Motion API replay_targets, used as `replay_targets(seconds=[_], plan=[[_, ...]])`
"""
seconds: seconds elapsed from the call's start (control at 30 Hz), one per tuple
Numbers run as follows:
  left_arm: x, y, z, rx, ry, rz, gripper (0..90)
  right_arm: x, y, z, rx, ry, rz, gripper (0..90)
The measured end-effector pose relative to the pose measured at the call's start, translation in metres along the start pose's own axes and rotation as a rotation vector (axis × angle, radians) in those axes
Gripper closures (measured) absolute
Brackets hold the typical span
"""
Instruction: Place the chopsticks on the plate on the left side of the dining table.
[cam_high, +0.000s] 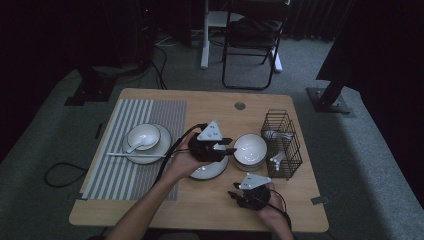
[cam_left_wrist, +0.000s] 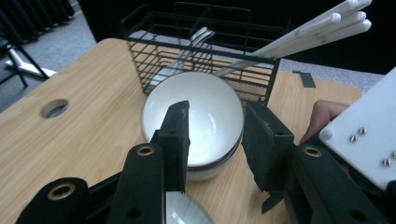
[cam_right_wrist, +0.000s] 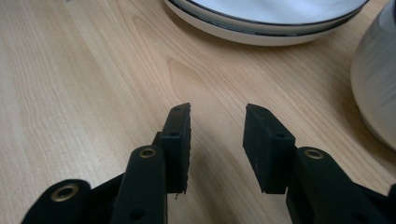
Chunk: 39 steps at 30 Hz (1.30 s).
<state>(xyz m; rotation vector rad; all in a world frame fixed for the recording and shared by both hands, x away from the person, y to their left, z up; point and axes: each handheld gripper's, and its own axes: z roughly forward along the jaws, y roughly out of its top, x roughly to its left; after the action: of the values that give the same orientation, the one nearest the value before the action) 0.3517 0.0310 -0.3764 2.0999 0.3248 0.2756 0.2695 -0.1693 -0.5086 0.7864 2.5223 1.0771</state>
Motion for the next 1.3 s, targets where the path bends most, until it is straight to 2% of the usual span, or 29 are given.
replay_targets(seconds=[0.1, 0.33, 0.63, 1.17, 1.3], plan=[[-0.005, 0.006, 0.012, 0.001, -0.022, 0.008, 62.7, -0.001, -0.003, 0.002, 0.004, -0.004, 0.006, 60.6], [-0.019, 0.017, 0.028, -0.002, -0.071, 0.036, 62.6, -0.006, -0.009, 0.003, 0.018, -0.011, 0.024, 59.6], [-0.032, 0.029, 0.037, -0.005, -0.103, 0.066, 62.7, -0.010, -0.016, 0.003, 0.004, -0.002, 0.054, 58.2], [-0.047, 0.038, 0.059, 0.000, -0.167, 0.100, 62.9, -0.009, -0.023, 0.000, -0.030, -0.002, 0.070, 56.2], [-0.051, 0.041, 0.062, 0.004, -0.167, 0.113, 63.1, -0.009, -0.023, 0.000, -0.036, -0.003, 0.071, 56.2]])
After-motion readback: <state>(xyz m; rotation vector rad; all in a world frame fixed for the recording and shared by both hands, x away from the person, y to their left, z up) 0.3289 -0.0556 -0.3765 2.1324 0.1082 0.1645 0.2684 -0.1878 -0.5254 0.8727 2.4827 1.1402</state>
